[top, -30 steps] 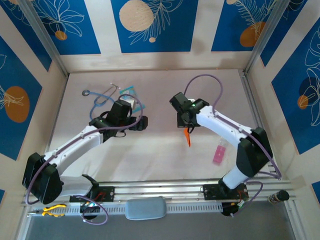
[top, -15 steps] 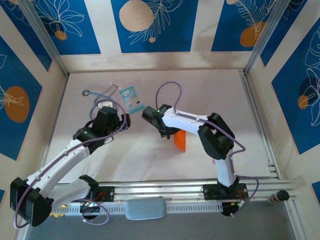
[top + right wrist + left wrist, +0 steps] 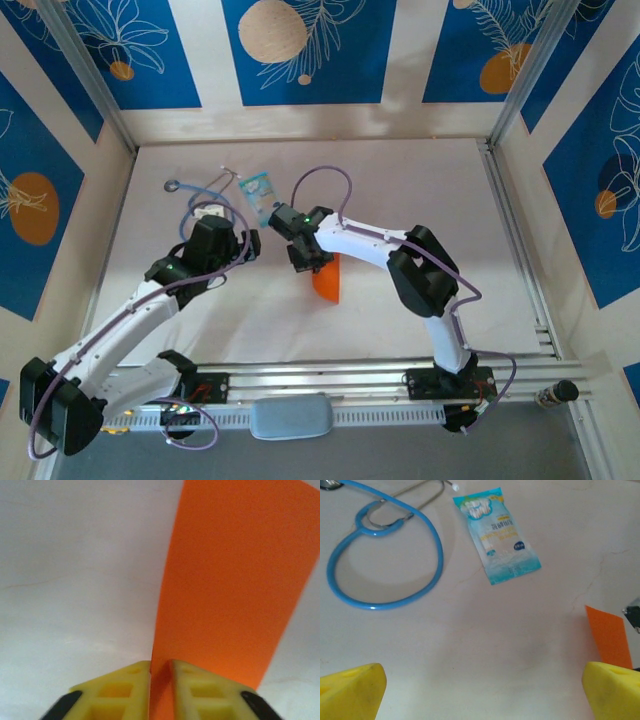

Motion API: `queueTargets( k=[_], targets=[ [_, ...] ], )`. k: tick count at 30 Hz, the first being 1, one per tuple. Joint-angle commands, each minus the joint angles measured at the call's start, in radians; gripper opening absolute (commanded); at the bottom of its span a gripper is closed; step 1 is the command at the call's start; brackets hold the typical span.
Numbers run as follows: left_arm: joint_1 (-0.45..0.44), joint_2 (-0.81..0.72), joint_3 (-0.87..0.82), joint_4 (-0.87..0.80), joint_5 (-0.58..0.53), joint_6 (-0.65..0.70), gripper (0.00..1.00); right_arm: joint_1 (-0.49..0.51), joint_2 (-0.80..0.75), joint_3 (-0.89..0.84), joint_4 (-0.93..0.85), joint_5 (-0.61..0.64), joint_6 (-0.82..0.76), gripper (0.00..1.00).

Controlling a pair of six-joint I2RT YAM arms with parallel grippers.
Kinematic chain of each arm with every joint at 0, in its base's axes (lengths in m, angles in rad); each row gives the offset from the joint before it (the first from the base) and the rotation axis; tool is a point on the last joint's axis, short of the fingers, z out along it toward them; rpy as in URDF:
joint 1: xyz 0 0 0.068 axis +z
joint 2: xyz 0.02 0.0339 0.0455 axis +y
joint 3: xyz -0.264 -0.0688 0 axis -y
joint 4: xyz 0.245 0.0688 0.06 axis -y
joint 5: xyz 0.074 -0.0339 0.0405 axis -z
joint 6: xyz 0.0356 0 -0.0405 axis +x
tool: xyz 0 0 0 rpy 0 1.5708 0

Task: Fold a paper plane with a square sheet of paper (pick it up from the middle)
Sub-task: Turn over the paper at the center of the table, then third fold the triangle at the center of the table.

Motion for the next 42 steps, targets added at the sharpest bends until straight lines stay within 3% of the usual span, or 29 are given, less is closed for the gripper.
queueTargets(
  k=[1, 4, 8, 14, 21, 33, 42],
  targets=[
    [0.016, 0.028, 0.006, 0.008, 0.073, 0.001, 1.0, -0.021, -0.099, -0.091, 0.165, -0.205, 0.007, 0.33],
    [0.016, 0.057, 0.009, 0.022, 0.13, 0.013, 1.0, -0.063, -0.218, -0.229, 0.316, -0.306, 0.055, 0.39],
    [0.017, 0.123, 0.013, 0.077, 0.275, 0.041, 0.99, -0.144, -0.354, -0.426, 0.461, -0.39, 0.13, 0.38],
    [0.017, 0.296, 0.061, 0.128, 0.545, 0.052, 0.78, -0.278, -0.463, -0.716, 0.686, -0.554, 0.258, 0.13],
    [0.016, 0.474, 0.103, 0.154, 0.734, 0.034, 0.62, -0.328, -0.45, -0.818, 0.811, -0.624, 0.316, 0.06],
    [0.016, 0.622, 0.14, 0.206, 0.862, -0.005, 0.55, -0.382, -0.345, -0.848, 0.883, -0.643, 0.335, 0.03],
    [0.017, 0.689, 0.169, 0.205, 0.877, -0.013, 0.54, -0.389, -0.285, -0.888, 0.905, -0.657, 0.344, 0.03]
  ],
)
